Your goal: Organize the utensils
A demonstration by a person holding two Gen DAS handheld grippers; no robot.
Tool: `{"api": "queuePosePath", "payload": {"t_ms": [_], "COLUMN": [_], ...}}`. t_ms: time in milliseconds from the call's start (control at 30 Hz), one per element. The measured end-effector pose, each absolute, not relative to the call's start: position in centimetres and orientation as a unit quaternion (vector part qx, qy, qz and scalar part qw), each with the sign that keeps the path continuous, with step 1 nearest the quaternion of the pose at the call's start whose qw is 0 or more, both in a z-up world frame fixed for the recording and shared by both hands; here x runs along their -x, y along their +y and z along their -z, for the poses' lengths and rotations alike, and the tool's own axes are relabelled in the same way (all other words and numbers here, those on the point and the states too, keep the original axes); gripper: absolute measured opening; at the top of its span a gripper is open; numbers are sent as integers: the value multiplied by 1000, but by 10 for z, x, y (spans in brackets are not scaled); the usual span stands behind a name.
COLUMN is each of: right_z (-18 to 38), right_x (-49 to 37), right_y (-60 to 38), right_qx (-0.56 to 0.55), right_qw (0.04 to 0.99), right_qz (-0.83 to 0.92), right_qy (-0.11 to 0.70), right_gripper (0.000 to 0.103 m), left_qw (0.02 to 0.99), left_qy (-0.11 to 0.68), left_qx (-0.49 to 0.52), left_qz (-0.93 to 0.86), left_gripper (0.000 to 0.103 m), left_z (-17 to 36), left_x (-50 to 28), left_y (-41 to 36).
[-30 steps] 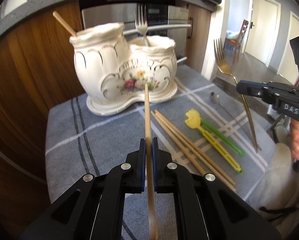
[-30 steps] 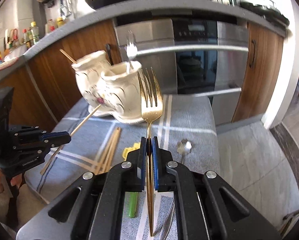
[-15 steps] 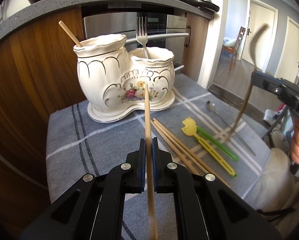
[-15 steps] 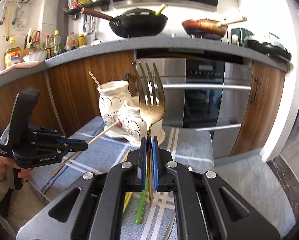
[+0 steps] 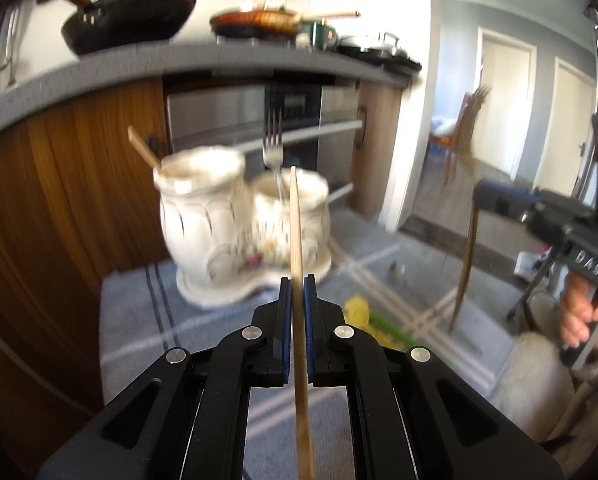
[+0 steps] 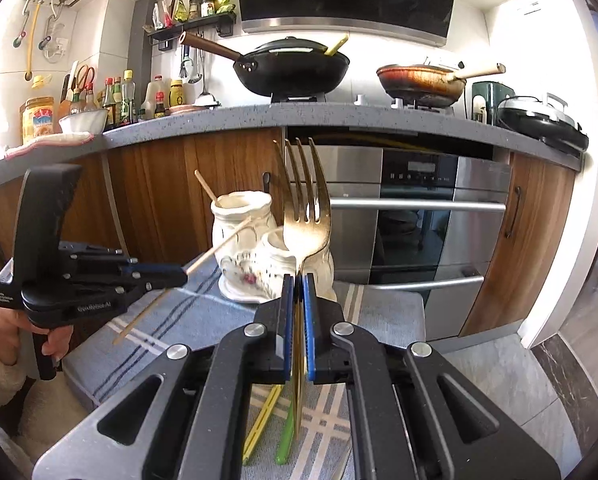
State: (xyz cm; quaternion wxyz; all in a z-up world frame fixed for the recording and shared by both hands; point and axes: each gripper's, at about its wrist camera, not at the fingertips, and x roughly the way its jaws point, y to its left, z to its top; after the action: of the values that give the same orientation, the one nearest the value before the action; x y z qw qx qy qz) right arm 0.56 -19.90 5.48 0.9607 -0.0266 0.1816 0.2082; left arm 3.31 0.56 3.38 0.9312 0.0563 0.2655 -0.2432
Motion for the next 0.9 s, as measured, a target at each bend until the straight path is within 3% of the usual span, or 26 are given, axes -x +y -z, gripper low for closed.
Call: {"api": "queuePosePath", "payload": {"t_ms": [200, 300, 733, 900], "right_z": [-85, -96, 12, 38], "right_x": [-18, -31, -105, -144], "right_y": [-198, -189, -206, -208], "right_qx": [15, 35, 14, -1], "right_qw": [967, 970, 925, 895], "right_qz": [-207, -195, -138, -117], "right_qy": [145, 139, 355, 430], "right_gripper": [0, 0, 1, 18], "left_qw": [957, 959, 950, 950], "left_qy": [171, 168, 207, 208], "left_qx": [-12, 16, 19, 14], "left_qz": [235, 229, 234, 234], "left_gripper": [7, 7, 7, 7], "left_z": [-78, -86, -57, -52], "left_x": [-56, -78, -82, -77], "left_y": [19, 24, 27, 24]}}
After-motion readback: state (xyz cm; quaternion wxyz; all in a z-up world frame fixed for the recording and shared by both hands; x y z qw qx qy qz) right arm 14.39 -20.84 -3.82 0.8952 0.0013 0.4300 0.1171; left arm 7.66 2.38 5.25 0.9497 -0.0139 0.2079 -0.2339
